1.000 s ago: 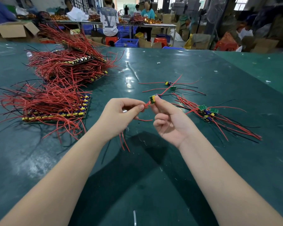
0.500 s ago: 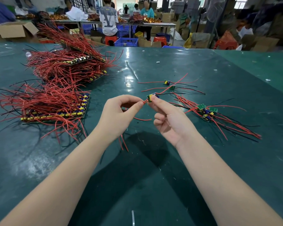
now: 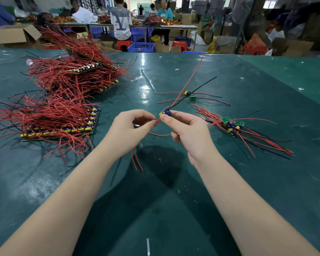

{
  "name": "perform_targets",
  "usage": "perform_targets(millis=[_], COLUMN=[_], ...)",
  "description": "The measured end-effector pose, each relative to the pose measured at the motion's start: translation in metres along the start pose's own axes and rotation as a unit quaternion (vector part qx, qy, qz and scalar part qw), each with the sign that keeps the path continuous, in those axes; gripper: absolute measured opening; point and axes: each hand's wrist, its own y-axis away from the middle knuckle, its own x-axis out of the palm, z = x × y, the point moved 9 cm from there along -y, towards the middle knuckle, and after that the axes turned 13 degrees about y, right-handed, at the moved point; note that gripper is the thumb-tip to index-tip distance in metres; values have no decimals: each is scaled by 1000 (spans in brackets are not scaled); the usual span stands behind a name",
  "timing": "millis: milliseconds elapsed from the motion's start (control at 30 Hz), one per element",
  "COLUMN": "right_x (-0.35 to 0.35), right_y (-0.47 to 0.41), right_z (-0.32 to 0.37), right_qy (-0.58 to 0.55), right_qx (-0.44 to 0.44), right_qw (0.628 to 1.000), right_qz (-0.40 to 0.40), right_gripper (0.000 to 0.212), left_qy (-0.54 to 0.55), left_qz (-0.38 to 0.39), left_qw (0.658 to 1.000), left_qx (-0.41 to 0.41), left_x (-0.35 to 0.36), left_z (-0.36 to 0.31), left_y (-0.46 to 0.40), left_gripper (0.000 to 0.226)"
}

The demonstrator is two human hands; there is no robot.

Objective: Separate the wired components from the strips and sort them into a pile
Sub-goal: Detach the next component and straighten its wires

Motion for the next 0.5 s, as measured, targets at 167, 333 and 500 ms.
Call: perform_targets(millis=[167,333,500], right_x=[3,13,13], right_y=[-1,1,0], right_z=[-6,-22,-25], right_qy=[-38,-140,-176], right_qx=[32,105,122], right_qw=[999,983,975], right_qz=[18,48,54], right_gripper=[12,6,1], left_qy=[125,209,220], left_qz=[-32,-43,-36], left_qw=[991,975,973], left_qx=[-27,-53,-66], left_x=[-2,2,4], left_z=[7,12,16], left_y=[0,1,0], left_gripper=[7,7,7])
